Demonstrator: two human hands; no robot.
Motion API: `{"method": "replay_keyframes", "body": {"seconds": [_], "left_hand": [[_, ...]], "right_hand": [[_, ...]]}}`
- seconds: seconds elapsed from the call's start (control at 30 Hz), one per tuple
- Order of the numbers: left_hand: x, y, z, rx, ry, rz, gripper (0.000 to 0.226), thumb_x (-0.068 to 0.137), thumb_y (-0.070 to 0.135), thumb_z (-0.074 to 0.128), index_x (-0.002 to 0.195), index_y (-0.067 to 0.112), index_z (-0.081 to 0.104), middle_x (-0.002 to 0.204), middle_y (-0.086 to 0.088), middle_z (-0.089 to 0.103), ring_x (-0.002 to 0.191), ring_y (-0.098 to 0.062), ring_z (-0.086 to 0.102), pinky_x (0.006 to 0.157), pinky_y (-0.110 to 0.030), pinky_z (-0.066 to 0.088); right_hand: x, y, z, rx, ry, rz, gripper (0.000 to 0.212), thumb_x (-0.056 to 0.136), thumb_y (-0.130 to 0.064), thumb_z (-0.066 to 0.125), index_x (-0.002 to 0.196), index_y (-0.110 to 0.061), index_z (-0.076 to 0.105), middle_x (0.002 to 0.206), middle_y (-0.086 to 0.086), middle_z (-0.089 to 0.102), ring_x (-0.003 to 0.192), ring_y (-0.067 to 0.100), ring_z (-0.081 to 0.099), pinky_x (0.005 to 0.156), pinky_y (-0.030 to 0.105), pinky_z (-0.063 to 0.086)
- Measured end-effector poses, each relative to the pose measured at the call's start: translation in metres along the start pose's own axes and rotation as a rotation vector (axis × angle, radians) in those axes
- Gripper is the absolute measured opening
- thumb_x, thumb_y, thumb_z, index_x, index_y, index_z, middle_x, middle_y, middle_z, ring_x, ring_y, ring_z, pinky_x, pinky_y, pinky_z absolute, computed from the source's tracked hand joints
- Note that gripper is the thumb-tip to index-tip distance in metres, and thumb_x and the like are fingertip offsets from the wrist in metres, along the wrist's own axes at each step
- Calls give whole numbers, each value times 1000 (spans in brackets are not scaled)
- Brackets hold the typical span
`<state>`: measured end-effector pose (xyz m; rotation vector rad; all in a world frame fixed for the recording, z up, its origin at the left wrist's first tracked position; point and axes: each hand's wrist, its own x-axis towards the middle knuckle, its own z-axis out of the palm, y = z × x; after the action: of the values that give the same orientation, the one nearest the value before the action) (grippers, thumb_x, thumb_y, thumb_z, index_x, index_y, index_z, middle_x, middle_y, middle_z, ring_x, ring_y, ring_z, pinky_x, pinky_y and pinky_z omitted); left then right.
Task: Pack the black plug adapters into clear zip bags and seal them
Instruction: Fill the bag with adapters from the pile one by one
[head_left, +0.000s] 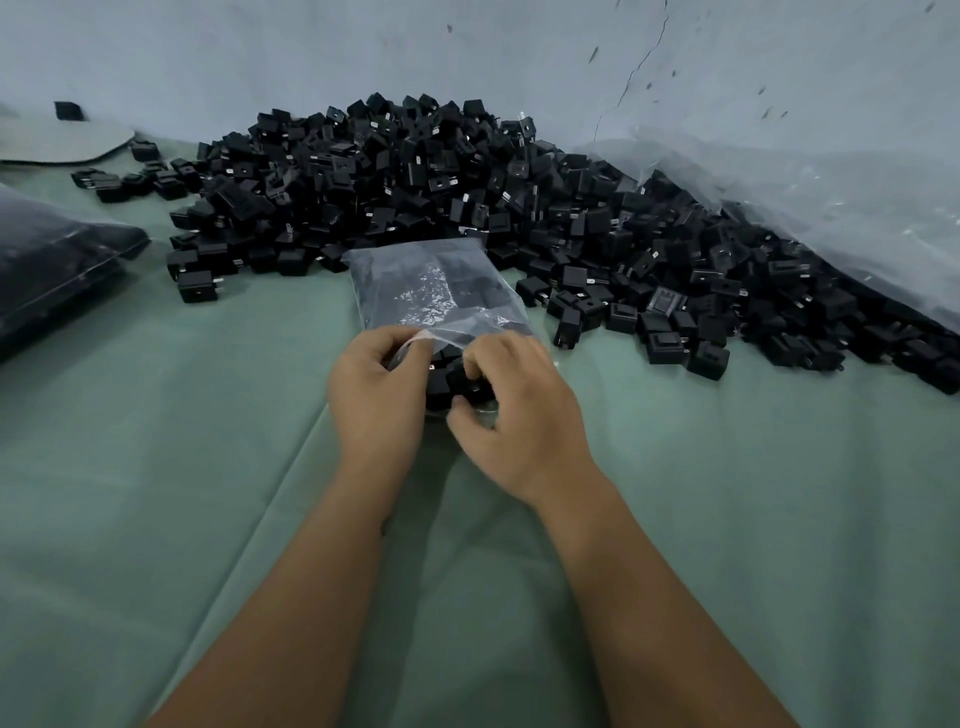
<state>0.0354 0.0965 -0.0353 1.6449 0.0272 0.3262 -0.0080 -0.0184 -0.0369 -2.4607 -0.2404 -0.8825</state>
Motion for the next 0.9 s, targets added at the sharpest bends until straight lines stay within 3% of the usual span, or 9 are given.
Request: {"method": "replay_keyframes", "body": {"seconds": [0.13, 0.27, 0.53, 0.73, 0.9], "left_hand": [[1, -3, 0, -30, -8, 22, 10, 86, 21, 65, 84, 27, 73, 85, 2, 72, 78, -13, 68, 74, -40, 59], [1, -4, 1, -27, -19, 57, 9, 86, 22, 66, 85, 28, 73, 89, 3, 72, 84, -13, 68, 80, -41, 58], [-1, -5, 2, 129, -38, 215, 14, 84, 28, 60, 89, 30, 73, 91, 13, 68, 95, -18, 63, 84, -45, 53], [1, -7, 2, 81, -16, 203, 13, 83, 28, 60, 87, 31, 72, 90, 12, 69, 96, -19, 64, 85, -46, 53], [0, -6, 4, 72, -23, 204, 14, 80, 31, 59, 86, 31, 72, 89, 12, 68, 95, -20, 64, 85, -47, 52]], "right_hand": [[1, 0, 6, -78, -133, -23, 23, 80, -18, 60, 103, -16, 58, 107, -2, 57, 100, 18, 48, 74, 33, 48], [4, 1, 9, -168, -286, 8, 42, 86, -24, 55, 128, -20, 53, 123, 0, 52, 113, 21, 45, 95, 34, 40], [0, -9, 16, -226, -222, 101, 38, 92, -33, 50, 130, -29, 51, 119, 5, 41, 111, 21, 38, 96, 30, 35], [0, -2, 16, -226, -282, 128, 44, 95, -38, 43, 140, -38, 43, 132, 5, 45, 124, 27, 36, 108, 34, 26], [3, -4, 18, -262, -239, 197, 40, 94, -41, 43, 134, -43, 48, 115, 7, 46, 113, 27, 38, 104, 36, 30]]}}
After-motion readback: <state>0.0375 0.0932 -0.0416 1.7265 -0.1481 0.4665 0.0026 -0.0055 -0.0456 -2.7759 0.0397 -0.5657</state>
